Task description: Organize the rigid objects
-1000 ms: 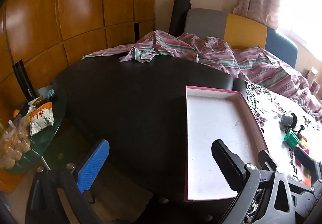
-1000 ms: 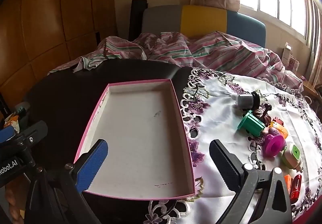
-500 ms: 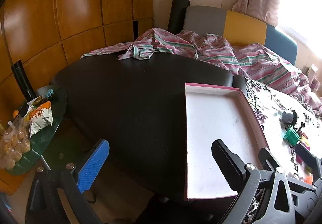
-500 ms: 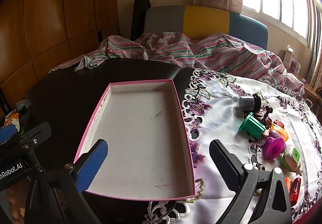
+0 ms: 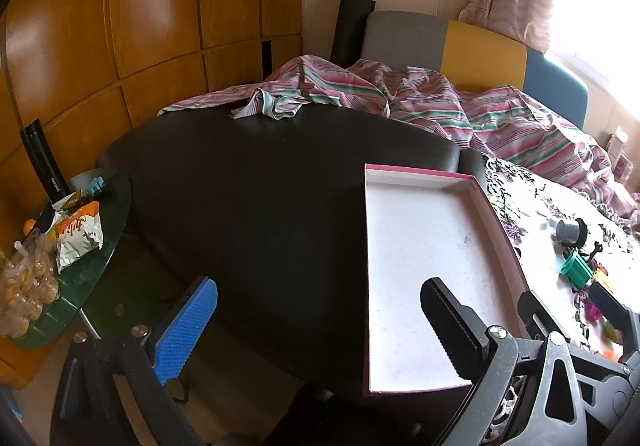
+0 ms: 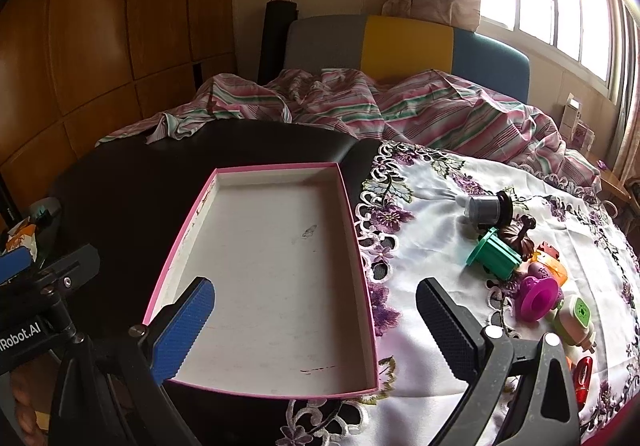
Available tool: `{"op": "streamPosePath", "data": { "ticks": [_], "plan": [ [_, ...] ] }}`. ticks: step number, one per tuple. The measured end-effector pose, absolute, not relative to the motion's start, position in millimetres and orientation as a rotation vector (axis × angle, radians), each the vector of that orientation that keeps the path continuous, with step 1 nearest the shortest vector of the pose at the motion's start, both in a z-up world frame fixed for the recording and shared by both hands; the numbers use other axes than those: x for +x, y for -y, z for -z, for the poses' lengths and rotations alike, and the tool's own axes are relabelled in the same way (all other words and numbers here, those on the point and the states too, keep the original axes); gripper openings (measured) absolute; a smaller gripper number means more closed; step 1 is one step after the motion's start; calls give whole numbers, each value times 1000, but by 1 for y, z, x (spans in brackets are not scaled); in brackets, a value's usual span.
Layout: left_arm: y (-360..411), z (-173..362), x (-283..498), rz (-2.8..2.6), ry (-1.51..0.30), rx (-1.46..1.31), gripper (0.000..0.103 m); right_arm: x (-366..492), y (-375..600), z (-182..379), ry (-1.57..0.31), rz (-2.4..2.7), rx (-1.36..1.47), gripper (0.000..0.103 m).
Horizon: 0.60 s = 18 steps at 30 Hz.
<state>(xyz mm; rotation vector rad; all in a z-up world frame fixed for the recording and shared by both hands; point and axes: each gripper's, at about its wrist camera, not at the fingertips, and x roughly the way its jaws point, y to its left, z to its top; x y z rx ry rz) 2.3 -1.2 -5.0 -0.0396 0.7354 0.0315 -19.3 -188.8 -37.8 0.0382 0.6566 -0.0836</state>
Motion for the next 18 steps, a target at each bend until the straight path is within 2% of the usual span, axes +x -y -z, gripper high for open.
{"op": "streamPosePath", "data": {
  "ticks": [18],
  "plan": [
    [7,5,-1,4,-745,-21,103,-25,203,30,-639,113,65,103]
  ]
}}
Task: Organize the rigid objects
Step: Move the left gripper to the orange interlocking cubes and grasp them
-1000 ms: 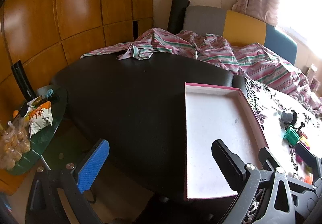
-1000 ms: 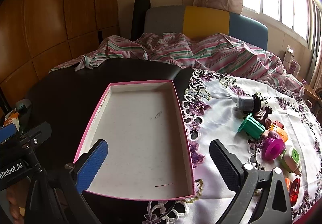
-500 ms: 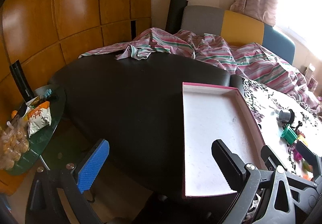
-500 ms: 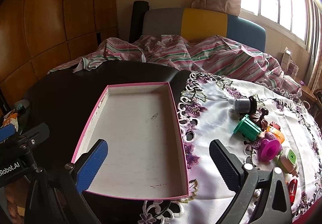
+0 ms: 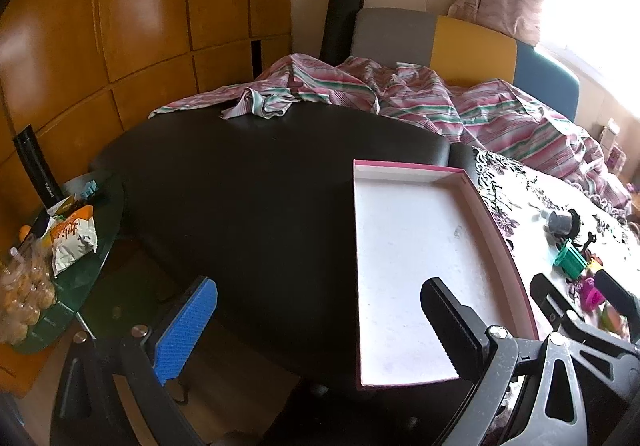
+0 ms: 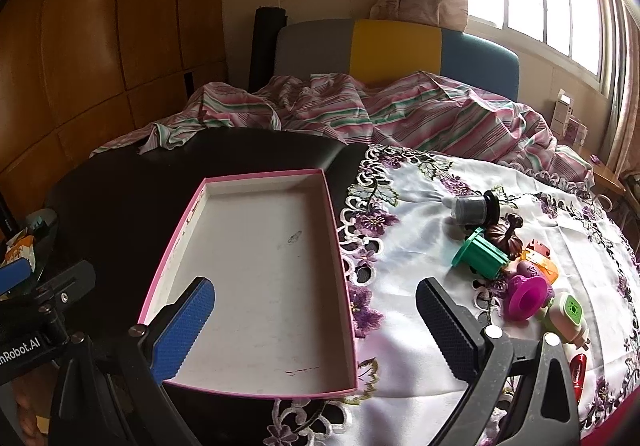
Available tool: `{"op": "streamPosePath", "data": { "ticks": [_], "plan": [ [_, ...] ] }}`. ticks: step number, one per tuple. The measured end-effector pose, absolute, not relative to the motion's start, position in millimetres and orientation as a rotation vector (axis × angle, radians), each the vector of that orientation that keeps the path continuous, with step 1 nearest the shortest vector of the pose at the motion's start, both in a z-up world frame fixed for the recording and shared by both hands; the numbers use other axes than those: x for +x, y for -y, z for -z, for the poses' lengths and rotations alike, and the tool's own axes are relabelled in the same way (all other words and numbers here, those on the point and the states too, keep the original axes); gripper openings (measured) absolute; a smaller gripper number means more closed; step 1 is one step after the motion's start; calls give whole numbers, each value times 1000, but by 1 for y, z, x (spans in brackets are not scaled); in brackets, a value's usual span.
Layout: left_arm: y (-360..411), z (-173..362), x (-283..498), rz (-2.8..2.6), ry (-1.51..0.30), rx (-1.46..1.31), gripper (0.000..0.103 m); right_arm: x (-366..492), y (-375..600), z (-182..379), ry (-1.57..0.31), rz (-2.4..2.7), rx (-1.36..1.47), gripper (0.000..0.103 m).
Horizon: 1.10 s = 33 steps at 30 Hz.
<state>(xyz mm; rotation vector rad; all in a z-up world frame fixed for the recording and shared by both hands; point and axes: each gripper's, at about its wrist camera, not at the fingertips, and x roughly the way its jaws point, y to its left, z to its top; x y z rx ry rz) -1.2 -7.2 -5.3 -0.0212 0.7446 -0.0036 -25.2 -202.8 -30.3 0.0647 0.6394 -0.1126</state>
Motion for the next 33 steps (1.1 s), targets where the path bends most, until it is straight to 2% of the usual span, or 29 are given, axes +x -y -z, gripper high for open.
{"op": "streamPosePath", "data": {
  "ticks": [14,25,33],
  "plan": [
    [41,10,13,254,-811,48,103,-34,257,31,-664,170,133,103],
    [119,0,6,624,-821,79,102,-94,412,26,-706,424,405,103],
    [203,7,-7,870,-840,192,103,-139,484,35,-759,518,568,103]
  ]
}}
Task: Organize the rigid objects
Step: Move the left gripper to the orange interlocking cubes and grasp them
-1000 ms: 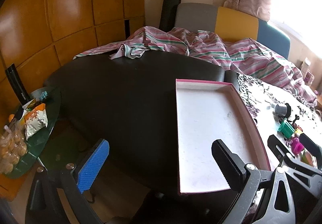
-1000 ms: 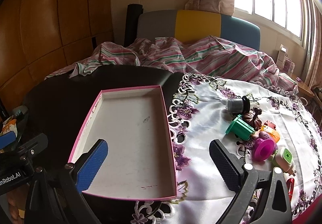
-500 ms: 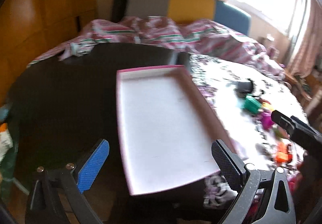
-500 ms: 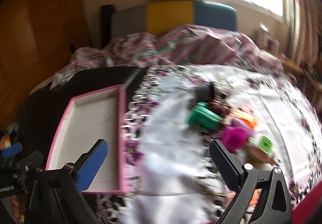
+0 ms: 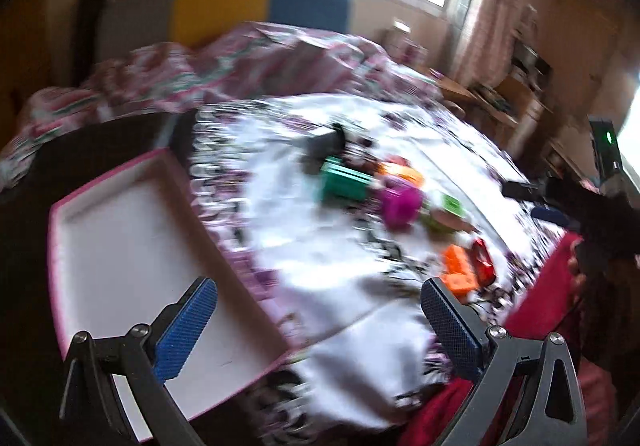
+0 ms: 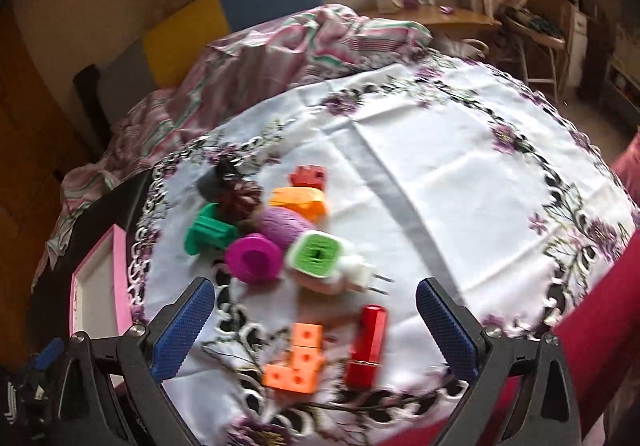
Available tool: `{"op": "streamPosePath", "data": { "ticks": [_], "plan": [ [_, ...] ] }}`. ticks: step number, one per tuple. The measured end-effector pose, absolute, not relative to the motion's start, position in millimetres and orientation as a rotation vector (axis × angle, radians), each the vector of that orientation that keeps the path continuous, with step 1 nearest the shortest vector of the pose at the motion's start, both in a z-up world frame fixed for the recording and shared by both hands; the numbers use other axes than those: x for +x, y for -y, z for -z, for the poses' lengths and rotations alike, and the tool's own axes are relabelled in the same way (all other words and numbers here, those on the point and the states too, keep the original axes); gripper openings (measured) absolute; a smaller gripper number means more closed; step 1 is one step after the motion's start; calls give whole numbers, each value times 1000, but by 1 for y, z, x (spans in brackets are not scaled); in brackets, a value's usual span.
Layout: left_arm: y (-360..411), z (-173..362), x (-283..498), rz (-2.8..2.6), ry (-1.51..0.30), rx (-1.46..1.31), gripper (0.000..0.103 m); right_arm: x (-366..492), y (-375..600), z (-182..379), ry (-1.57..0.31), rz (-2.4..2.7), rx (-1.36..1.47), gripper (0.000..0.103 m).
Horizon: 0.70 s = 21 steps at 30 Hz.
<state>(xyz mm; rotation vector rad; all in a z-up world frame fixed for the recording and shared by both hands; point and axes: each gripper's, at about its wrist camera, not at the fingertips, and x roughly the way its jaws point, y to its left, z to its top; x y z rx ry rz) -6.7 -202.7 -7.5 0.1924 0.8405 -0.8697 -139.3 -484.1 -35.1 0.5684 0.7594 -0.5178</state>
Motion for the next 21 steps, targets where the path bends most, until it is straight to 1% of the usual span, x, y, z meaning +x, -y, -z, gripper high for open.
{"op": "streamPosePath", "data": {
  "ticks": [4,8,10,11,12,14,21],
  "plan": [
    [253,24,-17,1013,-958,240,103,-154,498,39,-756,555,601,103],
    [301,33,-34,1075,-941,357,102,-157,502,40,-750,555,614,103],
    [319,38,-42,1092,-929,406,99,-158,504,40,-745,555,613,103],
    [329,41,-47,1097,-921,439,94,-158,505,41,-744,552,618,103],
    [335,45,-49,1107,-924,461,83,-158,506,42,-743,548,630,103],
    [351,53,-51,1132,-965,486,74,-161,509,43,-729,542,648,103],
    [379,72,-47,1154,-1030,510,70,-163,511,43,-696,533,663,103]
  ]
}}
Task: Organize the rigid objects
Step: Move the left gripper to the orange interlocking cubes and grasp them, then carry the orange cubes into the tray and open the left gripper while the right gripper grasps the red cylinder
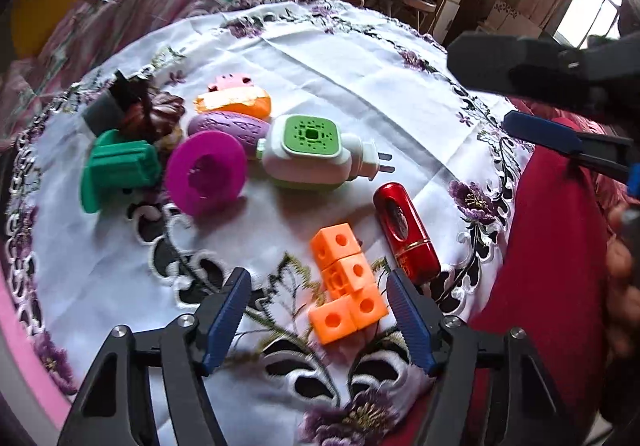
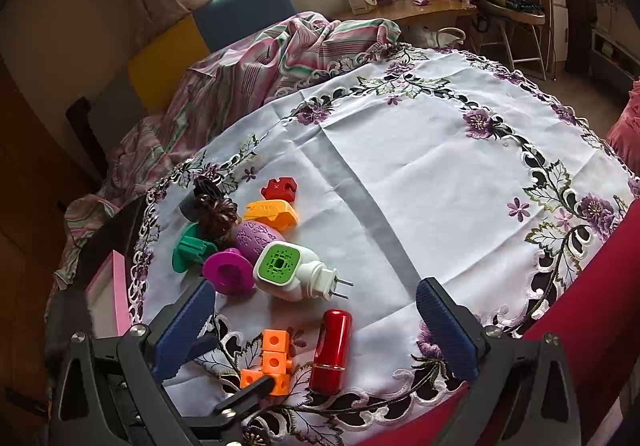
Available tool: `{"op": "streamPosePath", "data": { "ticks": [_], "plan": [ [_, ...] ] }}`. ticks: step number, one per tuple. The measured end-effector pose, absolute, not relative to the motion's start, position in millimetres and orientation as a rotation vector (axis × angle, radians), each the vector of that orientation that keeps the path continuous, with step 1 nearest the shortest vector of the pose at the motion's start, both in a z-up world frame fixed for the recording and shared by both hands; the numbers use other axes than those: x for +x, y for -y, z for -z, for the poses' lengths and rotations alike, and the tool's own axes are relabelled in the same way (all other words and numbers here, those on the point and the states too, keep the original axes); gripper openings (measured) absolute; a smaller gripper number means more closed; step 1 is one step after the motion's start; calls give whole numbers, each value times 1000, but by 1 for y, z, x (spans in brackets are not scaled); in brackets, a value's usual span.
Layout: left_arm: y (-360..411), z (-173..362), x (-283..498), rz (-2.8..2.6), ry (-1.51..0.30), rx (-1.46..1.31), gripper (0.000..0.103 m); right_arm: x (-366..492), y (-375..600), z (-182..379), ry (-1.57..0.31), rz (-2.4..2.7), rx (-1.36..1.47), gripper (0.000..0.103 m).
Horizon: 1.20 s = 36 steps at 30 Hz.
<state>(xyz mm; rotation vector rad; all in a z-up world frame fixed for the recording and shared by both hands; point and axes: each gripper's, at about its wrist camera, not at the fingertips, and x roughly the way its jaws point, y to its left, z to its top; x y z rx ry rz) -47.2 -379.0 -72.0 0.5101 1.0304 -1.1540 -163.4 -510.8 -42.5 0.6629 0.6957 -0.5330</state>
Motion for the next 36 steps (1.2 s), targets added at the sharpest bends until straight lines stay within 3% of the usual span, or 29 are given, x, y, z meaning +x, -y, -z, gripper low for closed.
{"op": "streamPosePath", "data": {
  "ticks": [1,3,9,14,17,27,34,36],
  "plan": [
    [384,75,-48,1158,-1036,521,67,-163,511,42,-694,534,663,103],
    [392,84,-50,1156,-1052,540,38,-163,511,42,-693,535,664,103],
    [372,79,-45,1187,-1049,431,38,-160,514,44,-733,560,655,96],
    [336,66,-34,1166,-1050,334,38,-135,514,61,-938,495,631,66],
    [315,61,-29,1140,-1042,291,38,-115,515,77,-1117,435,599,55],
    [237,32,-2,1046,-989,135,38,-83,520,110,-1387,436,581,53],
    [167,20,58,849,-946,42,38,-80,517,119,-1452,429,569,53],
    [144,24,81,781,-946,24,38,-78,518,122,-1466,427,559,47]
  ]
}}
